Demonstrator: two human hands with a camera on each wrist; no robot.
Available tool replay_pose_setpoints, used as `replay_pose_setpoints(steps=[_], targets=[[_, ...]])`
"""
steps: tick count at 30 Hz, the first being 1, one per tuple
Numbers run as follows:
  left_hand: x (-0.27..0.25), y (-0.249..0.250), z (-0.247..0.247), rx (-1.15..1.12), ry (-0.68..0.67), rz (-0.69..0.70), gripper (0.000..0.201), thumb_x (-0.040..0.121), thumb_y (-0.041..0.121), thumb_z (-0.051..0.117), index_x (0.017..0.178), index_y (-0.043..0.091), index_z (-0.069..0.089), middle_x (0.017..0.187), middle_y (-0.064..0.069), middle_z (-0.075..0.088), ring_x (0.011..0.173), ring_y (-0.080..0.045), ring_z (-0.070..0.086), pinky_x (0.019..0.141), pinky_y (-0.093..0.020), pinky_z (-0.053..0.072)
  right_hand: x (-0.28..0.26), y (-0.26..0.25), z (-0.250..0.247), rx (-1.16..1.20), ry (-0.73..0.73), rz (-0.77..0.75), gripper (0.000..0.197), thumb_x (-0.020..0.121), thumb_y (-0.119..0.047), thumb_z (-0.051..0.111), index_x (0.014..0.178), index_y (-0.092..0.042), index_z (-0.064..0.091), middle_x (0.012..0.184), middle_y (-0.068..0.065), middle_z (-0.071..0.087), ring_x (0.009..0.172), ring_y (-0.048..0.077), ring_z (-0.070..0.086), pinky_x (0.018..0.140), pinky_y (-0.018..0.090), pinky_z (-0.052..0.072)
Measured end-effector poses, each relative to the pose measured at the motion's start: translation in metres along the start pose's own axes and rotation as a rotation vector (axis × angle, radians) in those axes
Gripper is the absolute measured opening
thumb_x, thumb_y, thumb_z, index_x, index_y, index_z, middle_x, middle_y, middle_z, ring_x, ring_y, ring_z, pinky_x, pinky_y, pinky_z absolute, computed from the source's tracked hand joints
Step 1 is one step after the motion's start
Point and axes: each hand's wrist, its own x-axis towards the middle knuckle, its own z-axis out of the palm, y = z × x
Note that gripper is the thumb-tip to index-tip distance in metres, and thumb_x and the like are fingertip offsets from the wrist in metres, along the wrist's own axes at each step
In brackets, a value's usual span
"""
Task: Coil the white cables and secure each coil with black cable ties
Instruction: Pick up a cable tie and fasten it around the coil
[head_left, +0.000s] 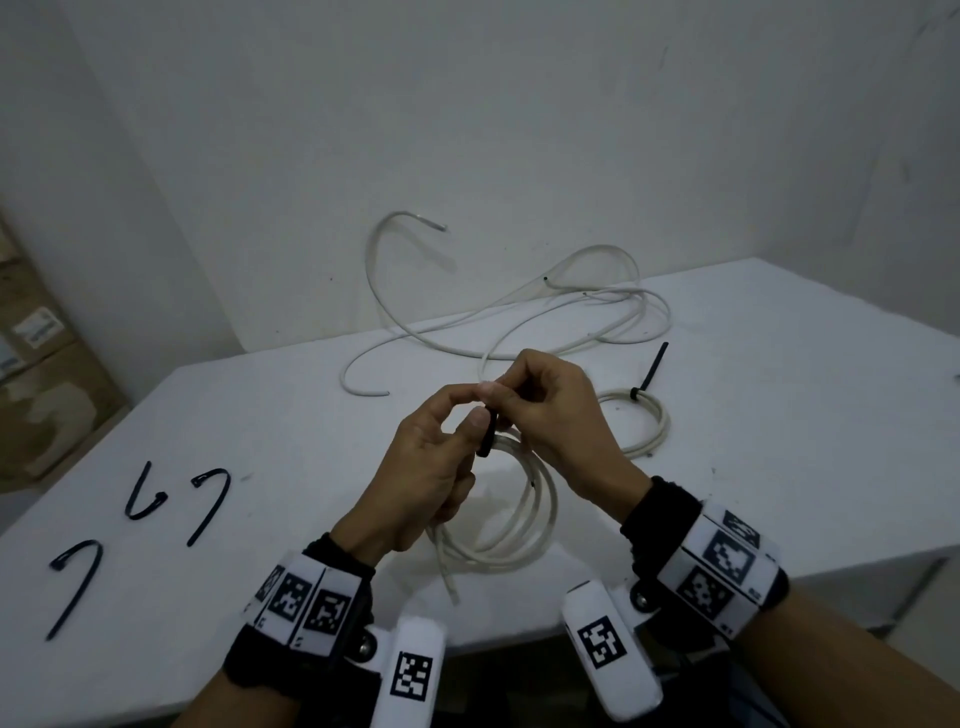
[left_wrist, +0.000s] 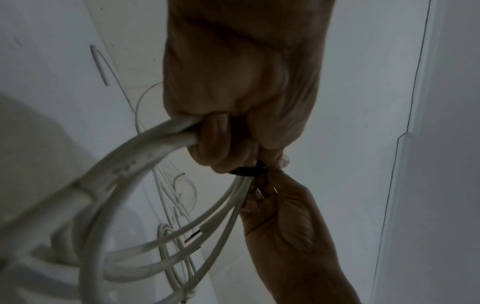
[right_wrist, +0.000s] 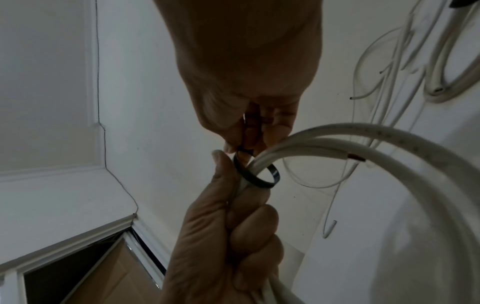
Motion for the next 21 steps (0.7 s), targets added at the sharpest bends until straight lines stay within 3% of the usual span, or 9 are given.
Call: replay_pose_setpoints(steps=[2,4,6,9,13,16,18,21], targets=[[0.0,0.003,0.003,0.007,0.001,-0.011,0.016,0.094,0.029,0.053,0.108,0.022,0.056,0.041,0.008,0.042,0.032,-0.007,0.018,0.04,-0.017,0.015,0.002,0.002,-0.001,0.037,-0.012,0.009,0.024,0.083,-0.018,0.07,0.068,-0.006,0.055,0.067,0.018,0.067,0.06,0.032,0.068,0.062,0.05,0.056],[0.0,0.004,0.004,-0.001,0.009,-0.039,0.011,0.096,0.025,0.053,0.105,0.019,0.057,0.04,0.008,0.04,0.032,-0.008,0.017,0.039,-0.015,0.014,0.003,0.002,-0.003,0.0,-0.024,-0.003,0.024,0.083,-0.019,0.069,0.069,-0.006,0.055,0.066,0.019,0.067,0.059,0.035,0.067,0.058,0.044,0.054],[0.002,0.004,0.004,0.007,0.019,-0.065,0.007,0.097,0.025,0.053,0.099,0.02,0.058,0.041,0.008,0.034,0.033,-0.009,0.016,0.04,-0.016,0.014,0.005,0.001,-0.006,-0.083,-0.028,-0.046,0.022,0.083,-0.018,0.069,0.07,-0.007,0.057,0.065,0.016,0.066,0.059,0.031,0.065,0.055,0.034,0.049],[0.003,0.005,0.003,0.028,-0.005,-0.12,0.008,0.096,0.029,0.055,0.092,0.024,0.06,0.047,0.004,0.027,0.037,-0.011,0.015,0.04,-0.016,0.016,0.01,-0.003,-0.012,-0.3,-0.075,-0.131,0.022,0.084,-0.022,0.068,0.069,-0.01,0.058,0.066,0.011,0.064,0.064,0.027,0.058,0.061,0.034,0.047],[0.004,0.008,0.002,-0.013,-0.081,-0.245,0.009,0.096,0.027,0.055,0.098,0.021,0.061,0.055,0.001,0.024,0.038,-0.01,0.013,0.04,-0.014,0.013,0.027,-0.021,-0.025,-0.419,-0.058,-0.152,0.031,0.089,-0.028,0.062,0.062,-0.027,0.045,0.069,0.008,0.062,0.069,0.025,0.058,0.067,0.041,0.047],[0.005,0.009,0.003,-0.047,-0.118,-0.269,0.014,0.097,0.023,0.052,0.104,0.021,0.064,0.057,0.0,0.023,0.039,-0.01,0.011,0.039,-0.014,0.011,0.036,-0.032,-0.031,-0.413,-0.035,-0.119,0.031,0.091,-0.029,0.059,0.063,-0.026,0.045,0.075,0.009,0.067,0.074,0.024,0.062,0.069,0.037,0.048],[0.004,0.009,0.007,-0.049,-0.126,-0.244,0.02,0.097,0.021,0.051,0.111,0.026,0.065,0.056,0.0,0.02,0.04,-0.01,0.011,0.039,-0.015,0.012,0.035,-0.032,-0.03,-0.365,-0.081,-0.05,0.028,0.092,-0.029,0.057,0.066,-0.022,0.048,0.074,0.009,0.07,0.069,0.021,0.066,0.064,0.032,0.049],[0.001,0.009,0.014,-0.03,-0.121,-0.201,0.015,0.097,0.024,0.053,0.106,0.024,0.066,0.057,-0.002,0.02,0.04,-0.011,0.011,0.04,-0.017,0.012,0.035,-0.032,-0.03,-0.323,-0.122,0.001,0.026,0.093,-0.027,0.055,0.07,-0.018,0.049,0.068,0.01,0.069,0.054,0.015,0.064,0.052,0.025,0.044]])
